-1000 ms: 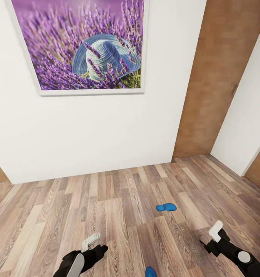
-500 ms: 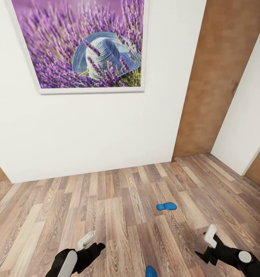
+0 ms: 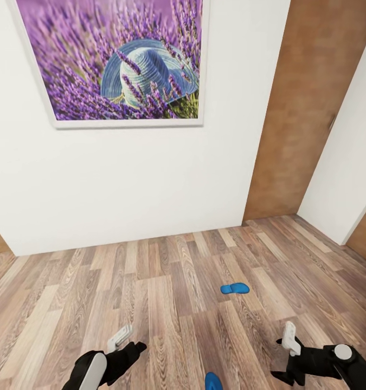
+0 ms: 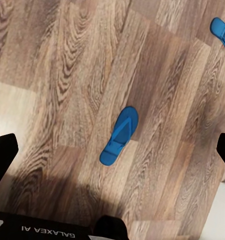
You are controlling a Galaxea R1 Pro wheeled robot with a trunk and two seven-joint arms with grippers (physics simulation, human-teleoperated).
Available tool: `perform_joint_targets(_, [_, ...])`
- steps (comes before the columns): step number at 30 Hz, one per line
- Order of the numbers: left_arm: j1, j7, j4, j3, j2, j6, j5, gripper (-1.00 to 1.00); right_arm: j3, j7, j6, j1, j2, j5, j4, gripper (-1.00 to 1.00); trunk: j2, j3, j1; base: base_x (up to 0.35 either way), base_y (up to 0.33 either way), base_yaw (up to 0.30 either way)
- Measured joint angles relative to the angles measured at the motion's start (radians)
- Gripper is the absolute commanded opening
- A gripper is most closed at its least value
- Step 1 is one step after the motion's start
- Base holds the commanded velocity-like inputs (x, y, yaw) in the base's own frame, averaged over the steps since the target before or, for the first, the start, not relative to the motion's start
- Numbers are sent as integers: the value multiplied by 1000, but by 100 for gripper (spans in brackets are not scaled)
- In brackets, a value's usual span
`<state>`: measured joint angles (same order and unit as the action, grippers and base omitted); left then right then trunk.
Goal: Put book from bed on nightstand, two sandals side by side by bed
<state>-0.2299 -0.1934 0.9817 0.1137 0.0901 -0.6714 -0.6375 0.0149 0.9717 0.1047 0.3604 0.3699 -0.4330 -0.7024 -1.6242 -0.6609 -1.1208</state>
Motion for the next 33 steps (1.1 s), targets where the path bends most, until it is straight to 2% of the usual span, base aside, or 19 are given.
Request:
perform_joint_targets(2, [0,0,2,0,0,0,0,100,5,8,-20,-2,1,6,-25,100,-14,-6,-8,0,0,0])
perform_joint_targets(5, [1,2,6,2,-1,0,0,100,21,27,-97,-11,3,15,-97,100,-35,-16,-19,0,0,0])
perform_joint_targets(6, [3,3,8,5,-2,0,-1,100,30,38,-147,-19,6,17,-131,100,-42,-19,-23,0,0,0])
perform_joint_targets(8, [4,3,9,13,-3,1,-3,100,36,50,-181,-24,10,19,-154,100,-56,-25,-31,0,0,0])
perform_joint_targets(16, [7,7,12,61,-3,2,-6,100,43,61,-227,-33,18,17,-180,100,-112,-50,-61,0,0,0])
perform_joint_targets(21, [17,9,54,70,-4,1,-7,100,44,62,-222,-34,21,18,-182,100,-147,-66,-81,0,0,0])
perform_joint_targets(27, [49,7,153,75,-6,0,0,100,46,46,-162,-40,17,17,-182,100,-189,-85,-104,0,0,0])
perform_joint_targets(32, [57,6,187,74,-10,0,1,100,45,-19,-114,-56,13,20,-180,100,-224,-100,-123,0,0,0])
perform_joint_targets(33, [60,6,198,72,-11,0,1,100,47,-95,-67,-65,9,24,-176,100,-231,-103,-127,0,0,0])
